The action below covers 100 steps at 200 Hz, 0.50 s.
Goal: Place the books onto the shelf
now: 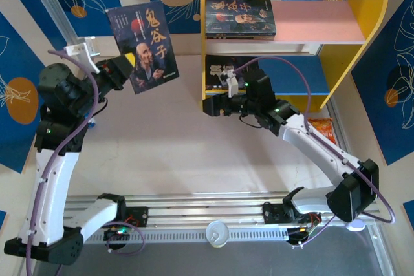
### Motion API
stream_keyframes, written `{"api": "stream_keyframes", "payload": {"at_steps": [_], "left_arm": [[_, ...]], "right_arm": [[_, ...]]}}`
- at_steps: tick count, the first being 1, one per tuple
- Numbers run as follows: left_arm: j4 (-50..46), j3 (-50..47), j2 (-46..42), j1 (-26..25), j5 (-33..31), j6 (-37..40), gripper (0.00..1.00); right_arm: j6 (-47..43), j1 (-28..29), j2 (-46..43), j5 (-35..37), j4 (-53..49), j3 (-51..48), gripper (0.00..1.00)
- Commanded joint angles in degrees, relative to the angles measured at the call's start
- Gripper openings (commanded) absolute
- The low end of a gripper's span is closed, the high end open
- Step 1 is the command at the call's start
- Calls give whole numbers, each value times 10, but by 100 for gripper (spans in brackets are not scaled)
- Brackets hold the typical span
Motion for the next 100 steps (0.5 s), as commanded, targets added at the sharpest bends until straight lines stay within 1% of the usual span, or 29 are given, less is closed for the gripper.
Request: {"api": "stream_keyframes", "payload": {"at_steps": [1, 21, 40, 81, 100], "left_arm": [[154, 47, 8, -9, 24, -49, 0], [210, 65, 25, -19, 22, -70, 0], [255, 82, 38, -37, 16, -70, 0], [288, 132, 77, -107, -10, -26, 0], [300, 144, 98, -145, -32, 0, 0]], "right_arm": [[35, -25, -28, -49, 31, 23, 67], [61, -41, -41, -73, 60, 37, 69], [82, -50, -42, -91, 81, 60, 71], [129, -65, -32, -109, 136, 119, 76], [152, -68, -29, -113, 173, 140, 81]]}}
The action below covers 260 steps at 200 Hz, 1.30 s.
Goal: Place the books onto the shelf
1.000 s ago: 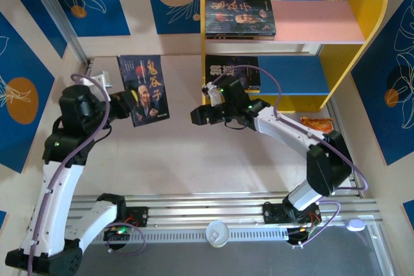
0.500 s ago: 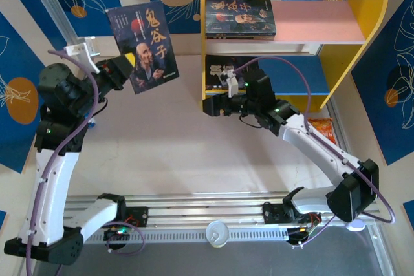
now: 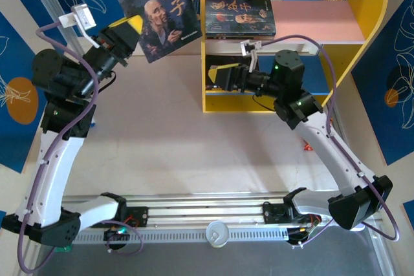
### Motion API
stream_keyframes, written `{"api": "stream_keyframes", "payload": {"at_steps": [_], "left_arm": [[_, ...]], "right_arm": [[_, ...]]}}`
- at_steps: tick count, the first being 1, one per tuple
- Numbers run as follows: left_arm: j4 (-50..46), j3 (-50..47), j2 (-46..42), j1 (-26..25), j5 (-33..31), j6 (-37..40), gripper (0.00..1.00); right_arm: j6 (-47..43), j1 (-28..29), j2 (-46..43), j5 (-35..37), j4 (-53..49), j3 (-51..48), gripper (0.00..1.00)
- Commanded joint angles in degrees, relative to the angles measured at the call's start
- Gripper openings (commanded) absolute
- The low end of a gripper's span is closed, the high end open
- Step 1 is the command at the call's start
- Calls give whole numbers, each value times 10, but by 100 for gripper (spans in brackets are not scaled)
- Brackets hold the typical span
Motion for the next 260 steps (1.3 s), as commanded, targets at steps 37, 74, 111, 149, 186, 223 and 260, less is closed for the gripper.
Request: {"api": "stream_keyframes", "payload": {"at_steps": [37, 74, 111, 149, 186, 223, 260], "left_arm": [[134, 40, 57, -99, -81, 72, 0], [181, 50, 101, -151, -123, 94, 0], [203, 69, 139, -194, -146, 116, 0], [232, 69, 158, -216, -162, 115, 0], [241, 67, 165, -226, -164, 112, 0], [258, 48, 163, -231, -170, 102, 0], [277, 33, 166, -236, -176, 92, 0]], "right_arm": [[79, -7, -2, -18, 128, 52, 89], [98, -4, 2, 5, 183, 41, 93], [110, -1, 5, 32, 224, 20, 93], [120, -3, 1, 56, 248, 1, 93], [129, -8, -3, 74, 263, -10, 93], [155, -19, -9, 99, 310, -37, 90], [179, -28, -10, 108, 355, -54, 84]]}}
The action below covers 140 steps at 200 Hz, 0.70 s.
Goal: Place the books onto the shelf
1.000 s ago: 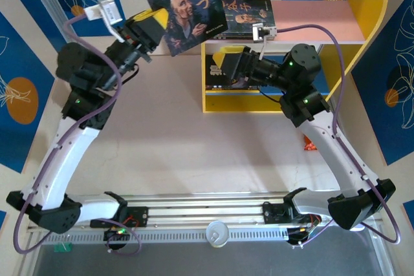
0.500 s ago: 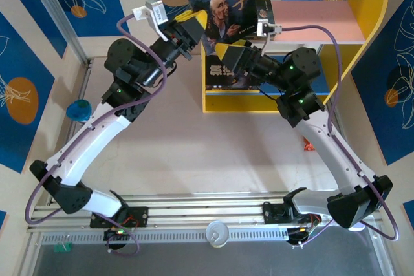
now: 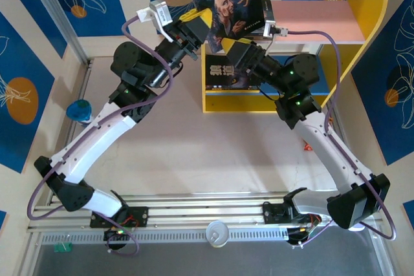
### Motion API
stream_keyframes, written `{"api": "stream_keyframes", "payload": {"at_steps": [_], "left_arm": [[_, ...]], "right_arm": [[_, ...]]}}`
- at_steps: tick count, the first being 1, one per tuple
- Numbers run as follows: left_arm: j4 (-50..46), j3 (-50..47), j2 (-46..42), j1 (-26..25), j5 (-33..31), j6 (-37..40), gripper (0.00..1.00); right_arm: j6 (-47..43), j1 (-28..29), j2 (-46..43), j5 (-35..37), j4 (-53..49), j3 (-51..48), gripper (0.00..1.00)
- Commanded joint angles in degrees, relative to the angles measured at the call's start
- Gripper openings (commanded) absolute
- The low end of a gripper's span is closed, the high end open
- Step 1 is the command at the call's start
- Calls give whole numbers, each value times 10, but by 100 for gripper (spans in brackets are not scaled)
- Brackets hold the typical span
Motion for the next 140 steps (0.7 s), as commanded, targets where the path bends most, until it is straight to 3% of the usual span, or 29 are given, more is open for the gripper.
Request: {"api": "stream_keyframes", "payload": {"at_steps": [1, 56, 72, 109, 140], "left_arm": [[83, 2, -8, -9, -10, -12, 0], [109, -17, 1, -13, -17, -30, 0], [118, -24, 3, -15, -24, -33, 0], [109, -22, 11, -15, -28, -35, 0], [88, -17, 17, -15, -26, -37, 0]], "right_arm": [[23, -5, -13, 25, 58, -10, 84], [40, -13, -14, 33, 99, -16, 73], [46, -15, -15, 37, 115, -22, 64], [49, -20, -19, 37, 120, -26, 33], [47, -28, -22, 35, 120, -26, 20]]}}
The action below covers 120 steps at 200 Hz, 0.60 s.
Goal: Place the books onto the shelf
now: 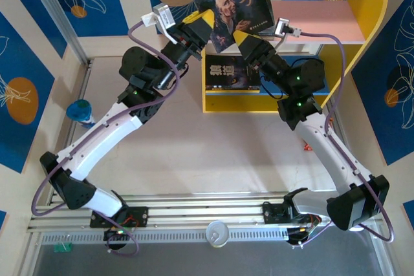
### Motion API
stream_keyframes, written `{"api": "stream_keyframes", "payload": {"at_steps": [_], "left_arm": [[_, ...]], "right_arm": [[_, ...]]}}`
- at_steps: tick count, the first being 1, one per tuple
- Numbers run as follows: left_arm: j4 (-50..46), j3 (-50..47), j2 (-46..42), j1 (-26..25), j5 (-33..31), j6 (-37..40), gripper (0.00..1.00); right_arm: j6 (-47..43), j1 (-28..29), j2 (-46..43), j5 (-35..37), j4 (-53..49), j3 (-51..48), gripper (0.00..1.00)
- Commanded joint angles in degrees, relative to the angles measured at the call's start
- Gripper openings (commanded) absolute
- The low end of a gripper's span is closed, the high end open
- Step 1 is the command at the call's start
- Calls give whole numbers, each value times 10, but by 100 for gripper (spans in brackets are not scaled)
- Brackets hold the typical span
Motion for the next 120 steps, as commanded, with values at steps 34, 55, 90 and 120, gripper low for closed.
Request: {"api": "stream_keyframes", "payload": {"at_steps": [34, 55, 90, 120], "left_arm": [[-10, 12, 1, -7, -4, 0, 13], [-43, 10, -6, -7, -11, 11, 27], [-117, 4, -26, -6, -36, 34, 39], [-222, 29, -39, 4, -43, 61, 46]], "right_arm": [[-16, -17, -19, -2, 7, 8, 10], [-29, -25, -24, -13, -11, 15, 8], [-55, -51, -41, -32, -62, 27, 7], [-91, -82, -47, -76, -157, 70, 6]]}}
